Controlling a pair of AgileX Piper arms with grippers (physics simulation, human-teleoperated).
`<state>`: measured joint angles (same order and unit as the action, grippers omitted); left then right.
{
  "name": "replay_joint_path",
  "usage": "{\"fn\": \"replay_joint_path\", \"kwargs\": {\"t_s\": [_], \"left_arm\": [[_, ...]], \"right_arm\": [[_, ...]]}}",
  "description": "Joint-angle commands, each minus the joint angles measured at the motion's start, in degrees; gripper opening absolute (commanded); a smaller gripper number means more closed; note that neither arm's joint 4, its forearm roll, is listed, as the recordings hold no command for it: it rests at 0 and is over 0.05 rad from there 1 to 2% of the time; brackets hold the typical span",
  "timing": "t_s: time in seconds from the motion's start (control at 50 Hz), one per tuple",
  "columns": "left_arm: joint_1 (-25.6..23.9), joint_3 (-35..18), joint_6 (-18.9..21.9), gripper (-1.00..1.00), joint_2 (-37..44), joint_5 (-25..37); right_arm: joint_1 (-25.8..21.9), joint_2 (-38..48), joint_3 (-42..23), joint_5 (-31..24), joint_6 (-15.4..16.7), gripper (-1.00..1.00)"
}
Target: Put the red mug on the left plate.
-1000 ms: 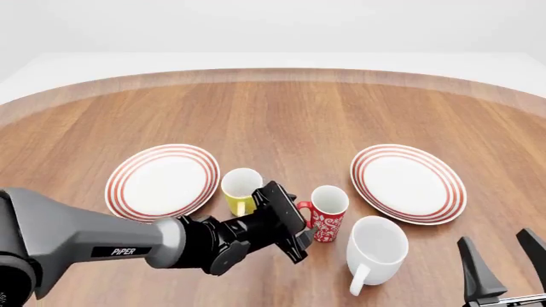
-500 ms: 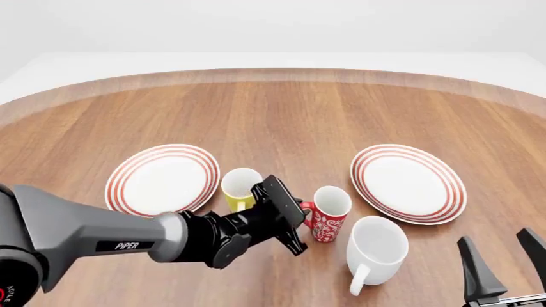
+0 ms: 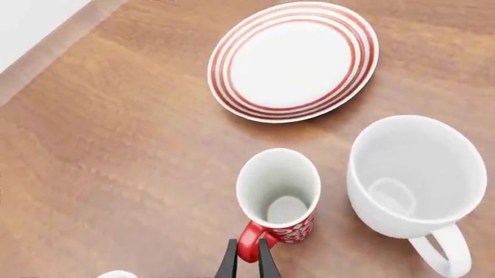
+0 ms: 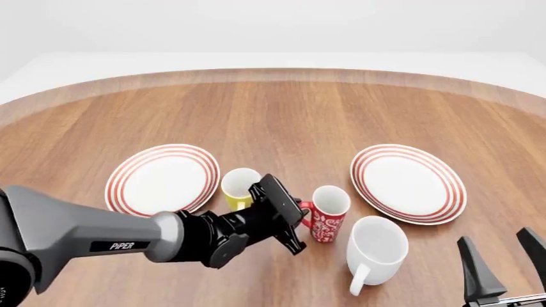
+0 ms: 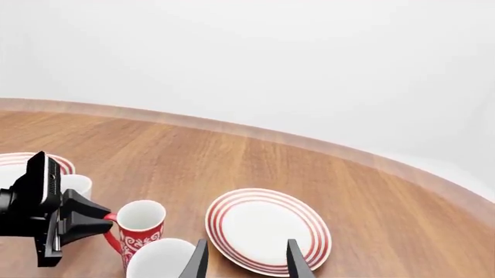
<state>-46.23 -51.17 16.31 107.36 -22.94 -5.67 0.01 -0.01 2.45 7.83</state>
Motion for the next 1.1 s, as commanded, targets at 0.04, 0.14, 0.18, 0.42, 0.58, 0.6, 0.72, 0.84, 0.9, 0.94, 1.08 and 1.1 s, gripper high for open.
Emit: {"fn": "replay_joint_path", "kwargs": {"t_s": [0.04, 0.14, 0.18, 0.42, 0.58, 0.6, 0.72, 0.84, 0.9, 0.94, 1.08, 1.1], "left_arm": [[1.2, 0.7, -2.1, -1.00, -2.5, -0.3], [1.6, 1.2, -2.6, -1.00, -3.6, -0.4], [1.7, 1.4, -3.1, -1.00, -4.2, -0.4], [2.6, 3.2, -3.7, -1.00, -7.4, -1.1], [2.9, 4.6, -4.5, -1.00, -11.3, -0.9], [2.9, 4.9, -4.5, -1.00, -12.0, -0.9], [4.0, 5.7, -5.6, -1.00, -14.5, -0.7], [4.6, 6.2, -5.6, -1.00, -16.4, -0.3], [5.6, 6.0, -5.3, -1.00, -18.0, 0.4], [6.5, 5.9, -4.9, -1.00, -18.9, 0.7], [11.1, 5.4, -4.9, -1.00, -21.1, 0.7], [11.1, 5.4, -4.9, -1.00, -21.1, 0.7]], "right_arm": [[-0.1, 0.0, 0.0, 0.0, 0.2, 1.00], [-0.1, 0.0, 0.0, 0.1, 0.4, 1.00], [-0.1, 0.0, 0.0, 0.1, 0.4, 1.00], [-0.2, 0.0, 0.0, 0.1, 0.8, 1.00], [-0.1, 0.0, 0.0, 0.0, 1.1, 1.00], [-0.1, 0.0, 0.0, 0.0, 1.1, 1.00], [-0.1, 0.0, -0.1, -0.1, 1.2, 1.00], [0.0, 0.0, 0.0, -0.2, 1.2, 1.00], [-0.1, 0.0, 0.0, -0.1, 1.4, 1.00], [-0.1, 0.0, -0.1, -0.1, 1.4, 1.00], [-0.2, 0.0, -0.1, 0.0, 1.4, 1.00], [-0.2, 0.0, -0.1, 0.0, 1.4, 1.00]]}}
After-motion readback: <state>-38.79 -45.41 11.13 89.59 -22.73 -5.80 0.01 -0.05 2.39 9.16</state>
